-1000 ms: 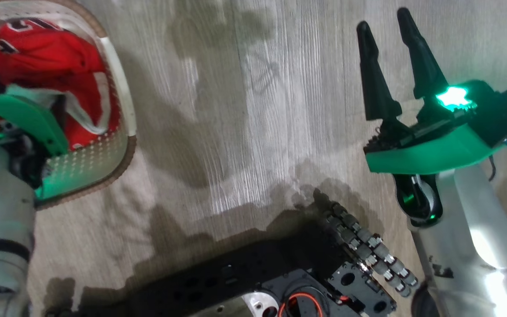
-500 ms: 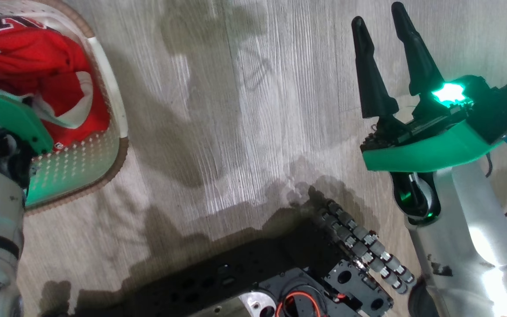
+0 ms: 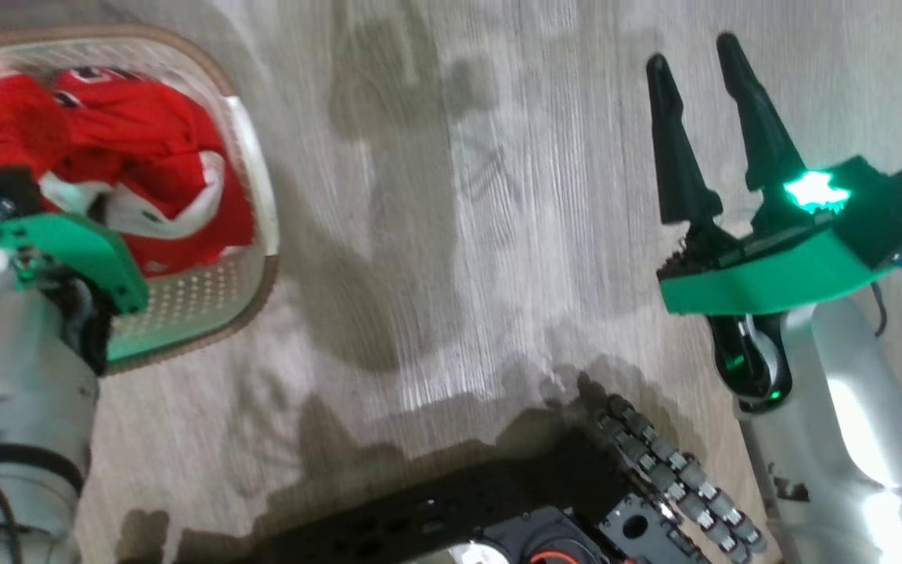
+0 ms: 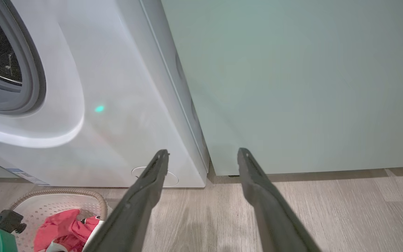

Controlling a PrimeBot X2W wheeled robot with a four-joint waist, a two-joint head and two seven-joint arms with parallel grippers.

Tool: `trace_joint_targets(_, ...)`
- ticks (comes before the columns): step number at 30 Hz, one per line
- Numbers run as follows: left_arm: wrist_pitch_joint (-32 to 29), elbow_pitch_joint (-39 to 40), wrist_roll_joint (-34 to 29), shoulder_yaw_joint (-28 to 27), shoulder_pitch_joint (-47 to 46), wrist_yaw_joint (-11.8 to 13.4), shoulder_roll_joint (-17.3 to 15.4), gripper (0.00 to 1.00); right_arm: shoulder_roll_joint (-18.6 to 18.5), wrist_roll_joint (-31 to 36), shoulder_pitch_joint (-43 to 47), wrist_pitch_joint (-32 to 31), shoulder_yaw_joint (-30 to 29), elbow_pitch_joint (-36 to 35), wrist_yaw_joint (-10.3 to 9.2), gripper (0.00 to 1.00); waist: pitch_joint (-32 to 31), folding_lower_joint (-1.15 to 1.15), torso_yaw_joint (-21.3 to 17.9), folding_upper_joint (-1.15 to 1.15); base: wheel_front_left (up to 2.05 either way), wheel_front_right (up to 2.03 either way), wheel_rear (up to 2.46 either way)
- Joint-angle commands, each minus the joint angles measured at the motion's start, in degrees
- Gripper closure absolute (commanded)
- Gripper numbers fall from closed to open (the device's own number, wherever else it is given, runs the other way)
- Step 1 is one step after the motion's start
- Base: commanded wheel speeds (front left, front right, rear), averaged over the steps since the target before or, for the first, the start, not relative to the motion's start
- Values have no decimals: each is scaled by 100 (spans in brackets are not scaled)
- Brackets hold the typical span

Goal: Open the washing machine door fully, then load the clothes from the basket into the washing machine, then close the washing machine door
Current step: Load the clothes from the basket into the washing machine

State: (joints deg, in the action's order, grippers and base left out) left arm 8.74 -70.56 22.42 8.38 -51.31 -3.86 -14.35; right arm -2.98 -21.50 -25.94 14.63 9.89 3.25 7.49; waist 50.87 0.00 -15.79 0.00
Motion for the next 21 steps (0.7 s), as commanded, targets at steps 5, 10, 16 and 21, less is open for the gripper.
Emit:
trace_joint_targets(5,370,234,-138,99,450,2,-14,100,11,203,439,37,-92,-97,0,0,-590,0,349,0,0,0,0)
trace_joint_targets(10,529,661,-252,259,640,10,115,100,11,354,605,37,-262,-47,0,0,-1034,0,597,0,0,0,0)
trace_joint_targets(16,595,1696,-355,382,1003,107,141,100,11,522,851,37,-501,17,0,0,-1621,0,874,0,0,0,0)
trace_joint_targets(21,553,2680,-364,392,1427,263,50,100,11,616,991,37,-608,42,0,0,-2008,0,991,0,0,0,0)
